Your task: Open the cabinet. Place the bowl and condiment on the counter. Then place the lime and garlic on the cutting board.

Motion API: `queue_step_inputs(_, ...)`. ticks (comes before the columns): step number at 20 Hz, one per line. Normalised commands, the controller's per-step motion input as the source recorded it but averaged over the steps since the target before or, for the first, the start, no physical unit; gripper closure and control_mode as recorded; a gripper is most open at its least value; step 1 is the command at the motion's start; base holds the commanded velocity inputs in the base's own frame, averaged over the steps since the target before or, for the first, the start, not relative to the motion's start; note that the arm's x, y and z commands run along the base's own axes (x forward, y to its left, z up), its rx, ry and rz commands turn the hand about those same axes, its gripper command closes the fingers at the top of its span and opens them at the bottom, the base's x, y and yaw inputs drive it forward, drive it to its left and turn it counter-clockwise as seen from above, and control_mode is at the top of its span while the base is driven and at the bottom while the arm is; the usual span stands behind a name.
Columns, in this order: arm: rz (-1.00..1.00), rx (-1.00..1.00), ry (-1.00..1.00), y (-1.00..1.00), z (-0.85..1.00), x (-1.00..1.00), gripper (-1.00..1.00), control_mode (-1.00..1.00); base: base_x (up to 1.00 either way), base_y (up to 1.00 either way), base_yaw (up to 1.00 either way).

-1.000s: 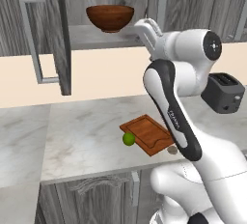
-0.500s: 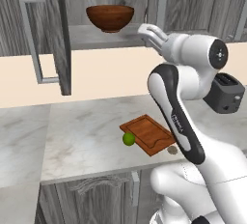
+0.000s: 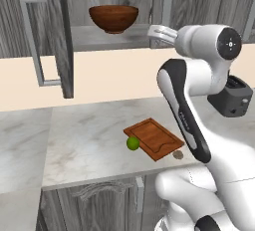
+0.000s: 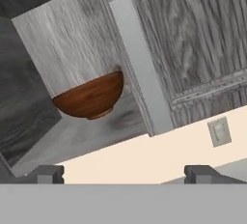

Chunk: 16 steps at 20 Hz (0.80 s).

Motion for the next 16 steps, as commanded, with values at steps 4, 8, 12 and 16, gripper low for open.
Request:
queue_step_inputs(4,0.0,-0.19,0.0,-0.35,0.0,0.0,-1.0,-1.0,0.0,0.0,0.0)
queue_step_inputs(8,0.0,-0.17,0.0,-0.22,0.0,0.05,-1.0,-1.0,0.0,0.0,0.0)
queue_step_inputs(12,0.0,-0.15,0.03,-0.04,0.0,0.18,-1.0,-1.0,0.0,0.0,0.0)
queue_step_inputs(16,0.0,-0.12,0.07,0.0,0.0,0.27,-1.0,-1.0,0.0,0.0,0.0)
